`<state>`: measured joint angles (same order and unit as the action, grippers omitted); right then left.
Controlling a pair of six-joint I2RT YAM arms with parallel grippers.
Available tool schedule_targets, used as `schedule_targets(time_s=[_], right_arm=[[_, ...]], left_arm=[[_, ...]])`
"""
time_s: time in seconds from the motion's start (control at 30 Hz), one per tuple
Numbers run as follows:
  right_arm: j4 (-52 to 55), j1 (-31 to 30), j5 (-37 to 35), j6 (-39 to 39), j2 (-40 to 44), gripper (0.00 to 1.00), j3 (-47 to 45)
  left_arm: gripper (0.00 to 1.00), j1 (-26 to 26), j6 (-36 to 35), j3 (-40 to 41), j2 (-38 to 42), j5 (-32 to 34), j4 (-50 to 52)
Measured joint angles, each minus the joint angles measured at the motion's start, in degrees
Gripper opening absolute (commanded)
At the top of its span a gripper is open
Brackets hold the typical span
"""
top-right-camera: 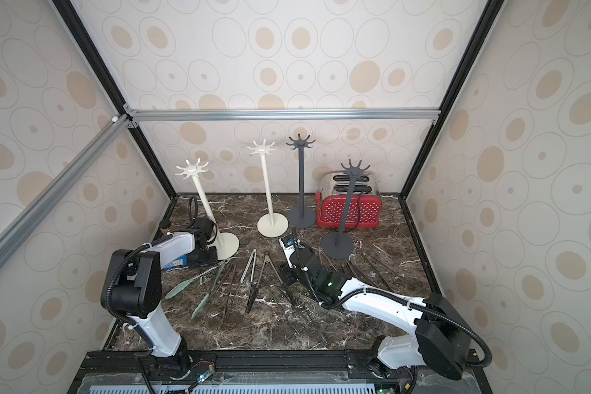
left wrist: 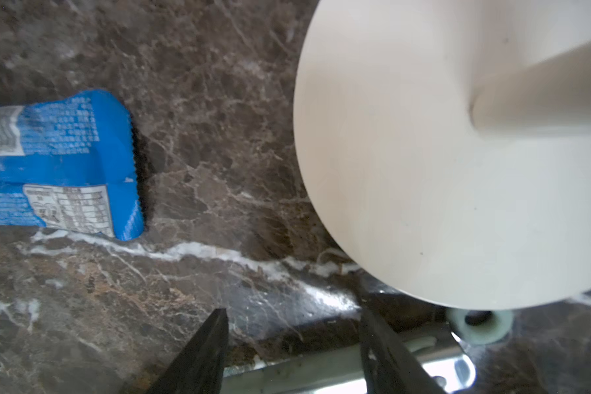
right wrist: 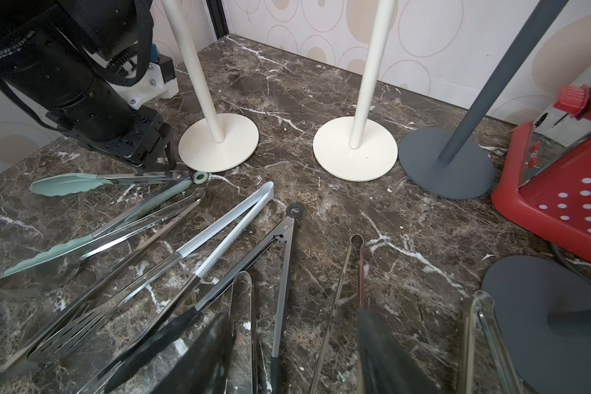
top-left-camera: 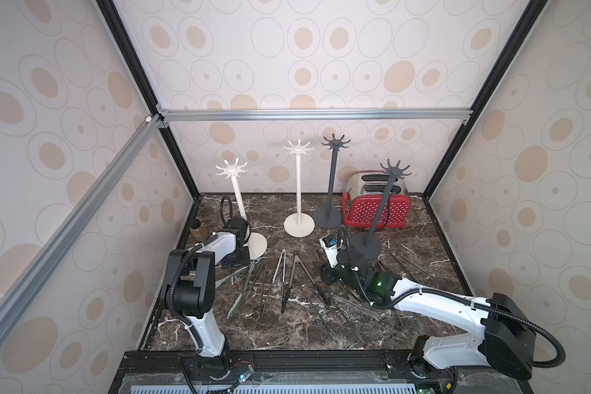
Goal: Hang food tongs on kitchen utensil racks
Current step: Move the food tongs to the center of the board.
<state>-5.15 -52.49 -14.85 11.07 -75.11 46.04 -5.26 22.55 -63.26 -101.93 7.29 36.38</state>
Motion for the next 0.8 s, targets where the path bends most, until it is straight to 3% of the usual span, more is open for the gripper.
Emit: schedule_targets(time_s=[0.4,0.67,0.8], right_arm=[[0.9,0.0,-0.2,-0.2,0.3,0.6,0.0],[1.0,0.0,-0.5,-0.2,0.6,0.6,0.0],[3.5,0.4,-4.0,-0.1,1.9,0.6,0.0]], left_arm=[[0.59,-0.4,-0.3,1.3,1.2,-4.4,2.1],[0.61,-0.4,-0.4,1.6,1.7,-4.0,2.5],[0.64,-0.7,-0.5,1.5,3.0,-2.8,4.5]])
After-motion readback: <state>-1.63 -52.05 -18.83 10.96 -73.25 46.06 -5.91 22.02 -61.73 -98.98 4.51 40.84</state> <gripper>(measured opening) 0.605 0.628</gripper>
